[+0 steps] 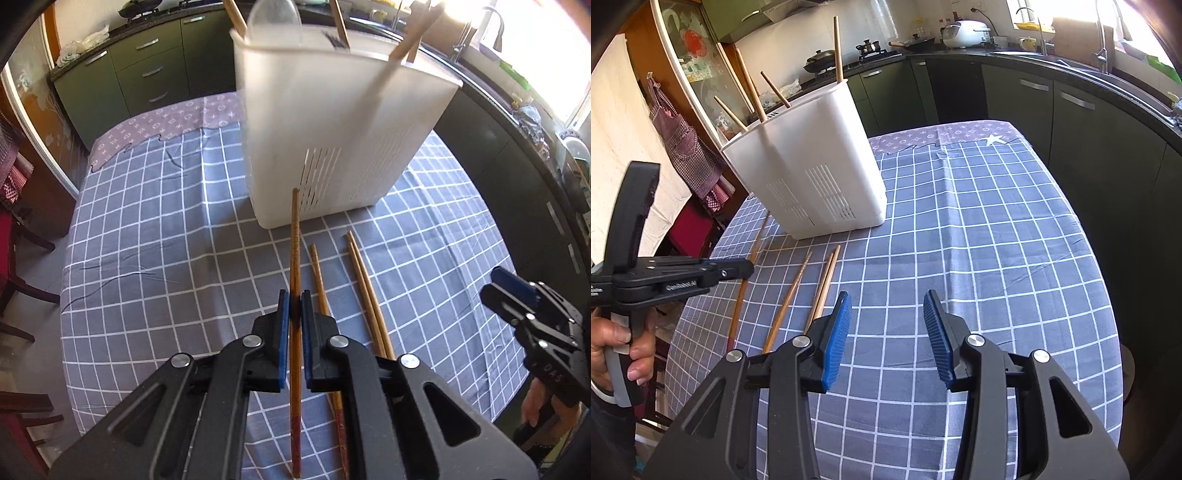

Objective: Organize utensils
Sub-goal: 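Close the left gripper on a wooden chopstick and lift it upright, then grasp another wooden chopstick with the right gripper while the left holds its chopstick upright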

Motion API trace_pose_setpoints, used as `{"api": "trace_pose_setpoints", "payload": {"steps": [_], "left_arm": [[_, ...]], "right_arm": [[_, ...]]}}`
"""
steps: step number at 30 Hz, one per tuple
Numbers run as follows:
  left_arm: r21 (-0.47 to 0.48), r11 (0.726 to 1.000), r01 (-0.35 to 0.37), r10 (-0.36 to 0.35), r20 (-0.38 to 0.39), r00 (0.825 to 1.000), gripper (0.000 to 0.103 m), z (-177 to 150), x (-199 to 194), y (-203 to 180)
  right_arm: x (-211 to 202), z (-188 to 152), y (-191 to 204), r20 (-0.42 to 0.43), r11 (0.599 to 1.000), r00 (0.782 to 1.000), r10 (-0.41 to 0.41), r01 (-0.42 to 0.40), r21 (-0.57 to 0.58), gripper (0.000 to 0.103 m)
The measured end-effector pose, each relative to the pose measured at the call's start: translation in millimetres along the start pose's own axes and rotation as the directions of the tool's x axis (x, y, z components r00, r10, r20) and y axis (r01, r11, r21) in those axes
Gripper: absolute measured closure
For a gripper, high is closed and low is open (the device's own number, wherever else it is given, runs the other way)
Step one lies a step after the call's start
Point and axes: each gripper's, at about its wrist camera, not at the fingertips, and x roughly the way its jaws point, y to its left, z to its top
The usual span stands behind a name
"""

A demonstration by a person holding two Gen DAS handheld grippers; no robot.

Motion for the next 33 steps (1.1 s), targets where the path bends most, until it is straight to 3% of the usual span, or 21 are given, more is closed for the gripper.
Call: {"api": "trace_pose_setpoints", "payload": {"steps": [6,12,19,33], "left_arm": [[0.009,1.000,0.019,-0.020,0.126,0.992,0.097,-7,-50,0],[0.036,0.999,0.015,-0.022,0.207,0.978,0.097,-15,-81,1],[0.042,0.999,0.027,-0.036,0.223,0.974,0.097,-22,-91,5],[0.050,0.998,0.042,-0.052,0.220,0.974,0.097,-25,-91,8]], "right_arm": [[25,9,23,-0.060,0.998,0.998,0.021,-0.024,-0.052,0.062],[58,15,46,-0.108,0.993,0.994,-0.028,0.015,-0.121,0.062],[84,13,60,-0.136,0.980,0.985,-0.107,0.081,-0.183,0.062],[95,10,71,-0.130,0.955,0.970,-0.206,0.170,-0.245,0.062]]}}
